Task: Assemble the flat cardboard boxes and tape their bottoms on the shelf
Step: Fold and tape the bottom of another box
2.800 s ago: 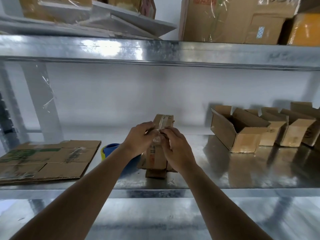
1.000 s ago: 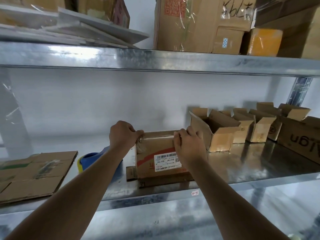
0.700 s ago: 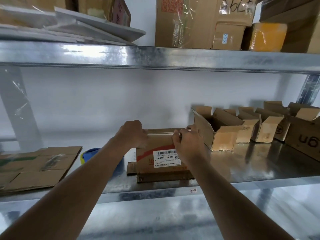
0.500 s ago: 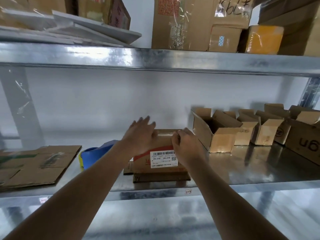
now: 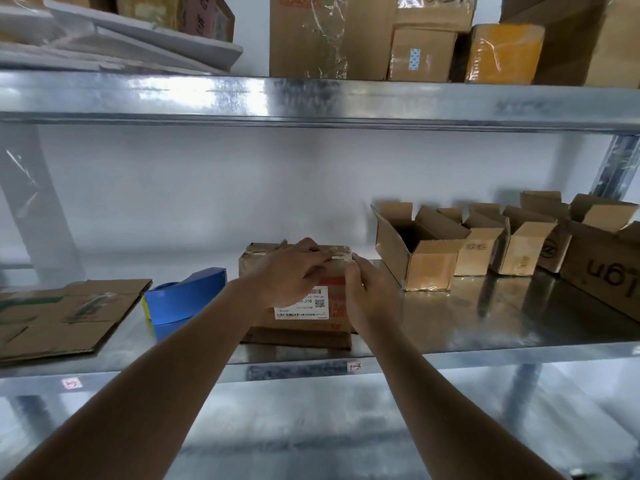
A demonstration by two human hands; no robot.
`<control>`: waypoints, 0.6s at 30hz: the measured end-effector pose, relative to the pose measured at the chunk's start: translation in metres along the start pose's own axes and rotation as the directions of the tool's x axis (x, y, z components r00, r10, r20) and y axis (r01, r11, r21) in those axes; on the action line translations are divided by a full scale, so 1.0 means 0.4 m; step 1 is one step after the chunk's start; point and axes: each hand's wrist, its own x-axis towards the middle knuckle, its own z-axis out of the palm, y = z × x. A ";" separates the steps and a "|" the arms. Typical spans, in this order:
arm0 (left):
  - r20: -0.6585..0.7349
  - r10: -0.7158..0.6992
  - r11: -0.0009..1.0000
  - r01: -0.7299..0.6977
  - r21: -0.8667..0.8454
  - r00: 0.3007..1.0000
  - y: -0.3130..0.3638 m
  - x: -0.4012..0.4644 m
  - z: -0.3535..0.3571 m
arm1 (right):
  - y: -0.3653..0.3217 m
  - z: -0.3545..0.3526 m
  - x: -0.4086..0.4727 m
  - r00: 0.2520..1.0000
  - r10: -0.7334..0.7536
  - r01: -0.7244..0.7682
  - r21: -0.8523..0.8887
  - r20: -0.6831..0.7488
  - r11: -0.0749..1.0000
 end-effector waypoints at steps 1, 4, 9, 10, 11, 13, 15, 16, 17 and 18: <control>-0.003 0.008 1.000 -0.008 -0.001 1.000 0.003 0.000 0.004 | 0.009 0.004 -0.007 0.998 -0.016 0.018 0.035 -0.061 0.999; 0.001 0.004 0.991 -0.004 -0.137 1.000 0.006 -0.001 0.006 | 0.058 0.020 -0.017 0.983 -0.059 0.082 0.132 -0.173 0.988; -0.050 0.027 0.916 -0.044 -0.398 0.998 0.002 0.005 0.007 | 0.132 0.021 0.008 0.963 -0.056 0.098 0.147 -0.263 0.984; -0.063 0.030 0.890 -0.056 -0.453 0.998 0.005 0.008 0.010 | 0.142 0.019 0.017 0.974 -0.032 0.061 0.120 -0.224 0.991; -0.084 0.039 0.872 -0.075 -0.483 0.996 0.008 0.011 0.014 | 0.147 0.017 0.025 0.985 -0.008 0.026 0.103 -0.170 0.994; -0.095 0.037 0.884 -0.077 -0.461 0.995 0.016 0.020 0.020 | 0.155 0.014 0.037 0.998 0.026 -0.018 0.137 -0.059 0.990; -0.058 0.016 0.897 -0.040 -0.440 0.998 0.024 0.028 0.019 | 0.156 0.009 0.042 1.000 0.019 -0.015 0.195 -0.018 0.981; -0.047 0.014 0.887 -0.034 -0.461 0.999 0.026 0.030 0.016 | 0.153 0.005 0.040 1.000 0.012 -0.007 0.209 -0.023 0.978; -0.048 0.010 0.873 -0.032 -0.487 0.999 0.027 0.032 0.013 | 0.151 0.002 0.039 0.999 0.016 -0.009 0.224 -0.031 0.975; -0.052 0.001 0.860 -0.027 -0.510 0.999 0.025 0.035 0.014 | 0.151 -0.001 0.037 0.999 0.031 -0.022 0.241 -0.032 0.970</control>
